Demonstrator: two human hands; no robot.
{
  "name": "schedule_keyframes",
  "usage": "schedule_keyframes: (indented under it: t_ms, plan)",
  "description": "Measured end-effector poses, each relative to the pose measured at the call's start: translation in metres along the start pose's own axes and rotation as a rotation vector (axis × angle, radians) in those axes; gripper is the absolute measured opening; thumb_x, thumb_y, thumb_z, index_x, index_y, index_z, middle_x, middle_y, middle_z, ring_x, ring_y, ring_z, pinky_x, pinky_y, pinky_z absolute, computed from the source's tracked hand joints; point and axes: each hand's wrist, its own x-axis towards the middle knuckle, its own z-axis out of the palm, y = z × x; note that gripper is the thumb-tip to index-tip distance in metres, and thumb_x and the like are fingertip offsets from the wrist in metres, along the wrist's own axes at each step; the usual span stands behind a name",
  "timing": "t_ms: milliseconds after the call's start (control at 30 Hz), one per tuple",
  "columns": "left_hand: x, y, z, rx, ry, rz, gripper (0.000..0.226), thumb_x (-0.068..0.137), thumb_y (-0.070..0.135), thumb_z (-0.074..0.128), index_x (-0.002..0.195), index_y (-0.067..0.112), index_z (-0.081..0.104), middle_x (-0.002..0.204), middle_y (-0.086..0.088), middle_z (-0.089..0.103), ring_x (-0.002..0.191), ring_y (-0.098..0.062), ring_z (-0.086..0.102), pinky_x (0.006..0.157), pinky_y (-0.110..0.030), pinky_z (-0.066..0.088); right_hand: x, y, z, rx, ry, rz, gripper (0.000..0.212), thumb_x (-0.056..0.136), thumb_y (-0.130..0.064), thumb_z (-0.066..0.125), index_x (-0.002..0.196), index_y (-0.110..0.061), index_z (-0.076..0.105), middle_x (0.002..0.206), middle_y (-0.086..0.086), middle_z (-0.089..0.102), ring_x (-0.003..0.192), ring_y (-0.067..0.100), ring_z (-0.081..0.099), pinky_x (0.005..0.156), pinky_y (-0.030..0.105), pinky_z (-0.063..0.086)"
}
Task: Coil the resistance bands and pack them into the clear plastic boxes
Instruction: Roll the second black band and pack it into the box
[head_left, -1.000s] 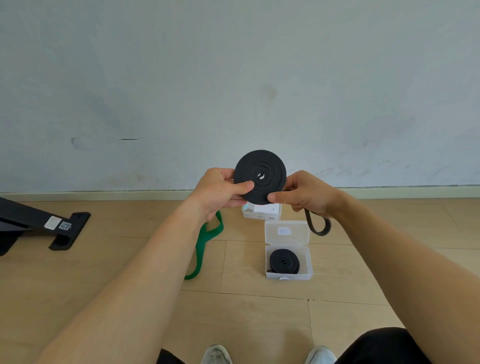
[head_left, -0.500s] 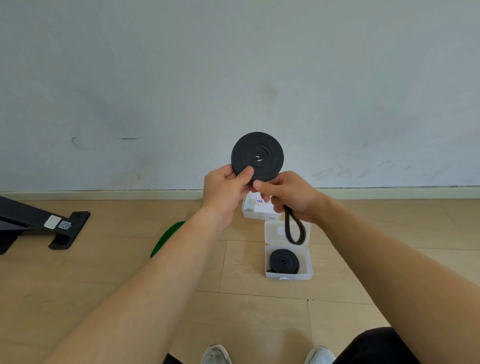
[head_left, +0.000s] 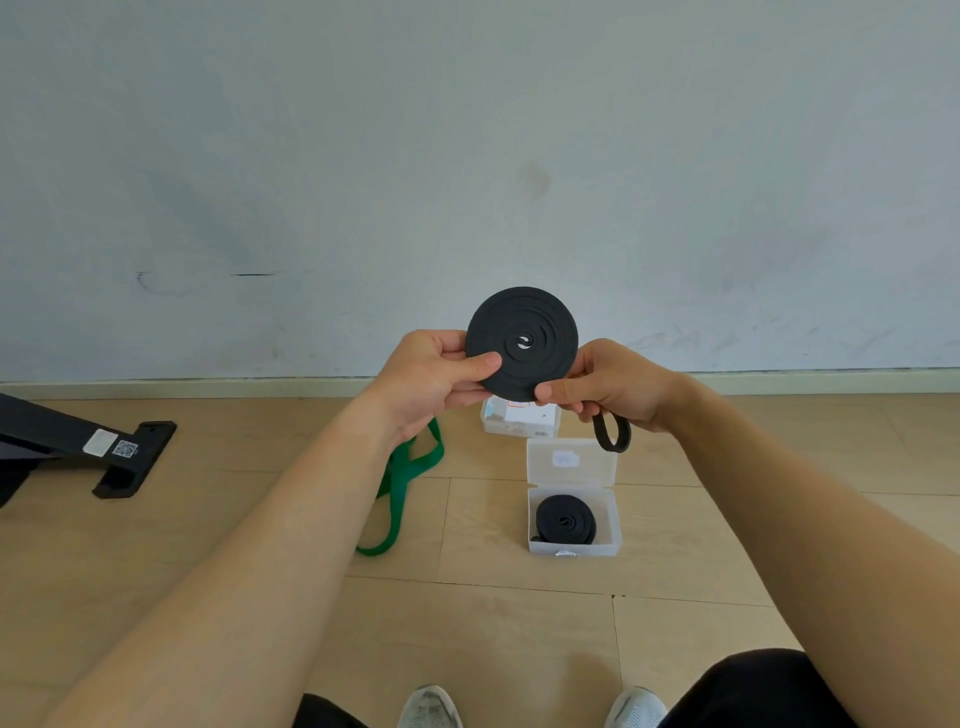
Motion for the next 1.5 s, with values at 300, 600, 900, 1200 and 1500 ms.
schedule_keyframes:
  t_ms: [300,600,900,1200,1500]
  plan:
    - [-0.003,-0.018,0.046,-0.484,0.268,0.105,0.018,0.099,0.009,0.062,0.115,0.002,0.067,0.11,-0.02,0.075,0.102,-0.029,0.073,0.093,-0.035,0.058,0.017,-0.008,0.048,0.387,0.228,-0.026,0.033,0.09,-0.03,0.074,0.068,-0.009,0.06,0.061,0.0,0.051,0.054,0.01,0.043,0.058,0.026,0.037]
    - [-0.004,-0.004,0.007,-0.17,0.176,0.089,0.025,0.098,0.005,0.062,0.122,0.001,0.067,0.111,-0.013,0.076,0.103,-0.024,0.074,0.092,-0.033,0.059,0.007,-0.012,0.026,0.088,0.065,0.049,0.035,0.089,-0.02,0.076,0.096,0.013,0.069,0.078,0.017,0.057,0.054,0.013,0.049,0.05,0.022,0.039]
    - [-0.005,0.005,-0.002,-0.044,0.051,0.045,0.019,0.096,0.003,0.063,0.113,0.006,0.069,0.107,-0.013,0.077,0.101,-0.026,0.075,0.084,-0.031,0.061,0.001,-0.007,0.013,0.115,0.041,0.034,0.033,0.089,-0.02,0.076,0.06,-0.009,0.066,0.058,0.003,0.056,0.051,0.013,0.046,0.05,0.022,0.04]
    - [-0.004,0.008,-0.008,0.035,0.023,0.021,0.02,0.095,0.005,0.065,0.115,0.007,0.068,0.106,-0.013,0.078,0.099,-0.027,0.076,0.086,-0.033,0.062,0.001,-0.01,0.021,0.155,0.05,0.029,0.033,0.076,-0.033,0.081,0.065,-0.004,0.067,0.066,0.012,0.055,0.052,0.015,0.047,0.054,0.022,0.044]
    - [-0.008,-0.014,0.026,-0.335,0.145,0.12,0.023,0.101,0.011,0.058,0.12,0.001,0.066,0.114,-0.018,0.073,0.093,-0.028,0.073,0.088,-0.032,0.059,0.009,-0.013,0.048,0.463,0.153,-0.002,0.024,0.094,-0.019,0.07,0.073,-0.007,0.068,0.064,0.004,0.057,0.055,0.011,0.047,0.053,0.019,0.043]
